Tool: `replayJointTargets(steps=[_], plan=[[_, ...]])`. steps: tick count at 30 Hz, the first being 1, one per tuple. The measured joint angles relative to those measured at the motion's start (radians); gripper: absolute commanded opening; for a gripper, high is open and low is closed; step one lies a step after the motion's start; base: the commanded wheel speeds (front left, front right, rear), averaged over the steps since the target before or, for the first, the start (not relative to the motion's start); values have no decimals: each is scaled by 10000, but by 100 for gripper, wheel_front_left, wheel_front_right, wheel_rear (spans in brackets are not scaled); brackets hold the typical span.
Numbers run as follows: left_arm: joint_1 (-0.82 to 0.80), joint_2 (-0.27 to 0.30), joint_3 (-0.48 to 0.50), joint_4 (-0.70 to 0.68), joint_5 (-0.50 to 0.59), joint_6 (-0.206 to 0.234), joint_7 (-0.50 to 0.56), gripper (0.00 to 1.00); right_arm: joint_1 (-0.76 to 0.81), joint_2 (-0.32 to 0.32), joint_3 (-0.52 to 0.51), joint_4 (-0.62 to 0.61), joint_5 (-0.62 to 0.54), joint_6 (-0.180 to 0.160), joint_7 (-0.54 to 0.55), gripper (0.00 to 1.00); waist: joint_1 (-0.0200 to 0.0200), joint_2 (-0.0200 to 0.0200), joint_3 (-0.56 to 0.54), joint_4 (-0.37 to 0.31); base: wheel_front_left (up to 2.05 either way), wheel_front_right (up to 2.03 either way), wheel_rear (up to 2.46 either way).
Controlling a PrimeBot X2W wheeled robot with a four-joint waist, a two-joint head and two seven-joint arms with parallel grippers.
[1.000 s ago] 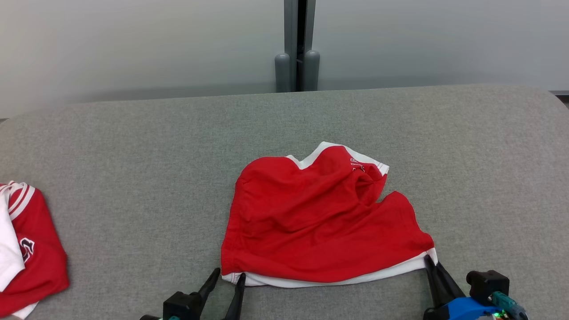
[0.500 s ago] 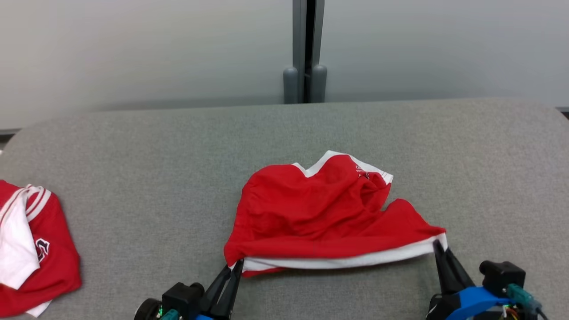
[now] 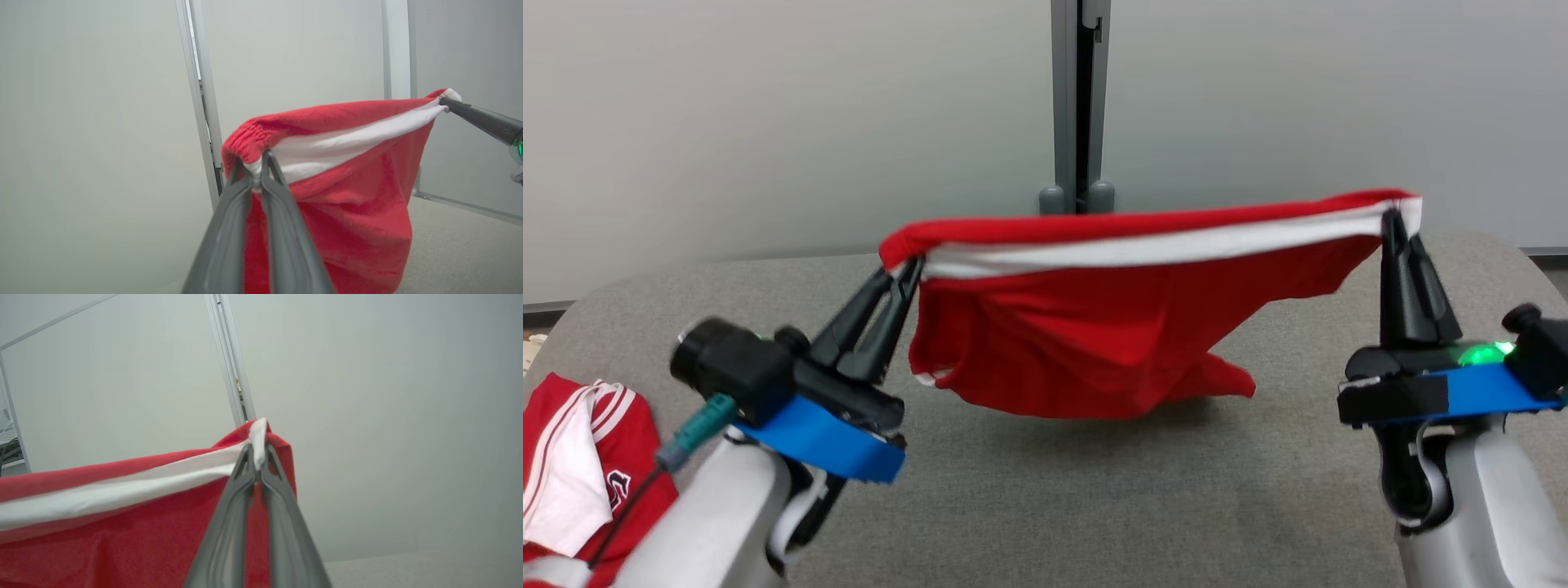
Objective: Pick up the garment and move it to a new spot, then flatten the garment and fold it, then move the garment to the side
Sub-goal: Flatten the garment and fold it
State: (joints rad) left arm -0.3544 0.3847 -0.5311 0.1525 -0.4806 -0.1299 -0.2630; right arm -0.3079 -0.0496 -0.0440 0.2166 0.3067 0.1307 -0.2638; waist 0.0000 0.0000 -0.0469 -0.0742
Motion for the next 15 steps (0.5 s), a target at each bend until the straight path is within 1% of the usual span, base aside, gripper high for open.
replayJointTargets(steps=[4, 7, 12, 15], plan=[[-1461, 608, -104, -447, -1053, 0, 466, 0, -1014, -288, 176, -412, 234, 0, -2, 0, -1, 0, 5, -54, 0, 0, 0], [-2429, 941, -253, -447, -1561, 0, 842, 0, -1929, -612, 403, -247, 236, 0, 0, 0, 0, 0, 185, -140, 0, 0, 0], [-3771, 997, -460, 324, -1975, 0, 928, 0, -3519, -882, 809, 934, -150, 0, 17, 0, 0, 0, 690, -328, 0, 0, 0], [-4658, 761, -401, 1099, -2105, 0, 648, 0, -4744, -848, 715, 1618, -418, 2, 15, 0, 1, 0, 1174, -491, 0, 0, 0]])
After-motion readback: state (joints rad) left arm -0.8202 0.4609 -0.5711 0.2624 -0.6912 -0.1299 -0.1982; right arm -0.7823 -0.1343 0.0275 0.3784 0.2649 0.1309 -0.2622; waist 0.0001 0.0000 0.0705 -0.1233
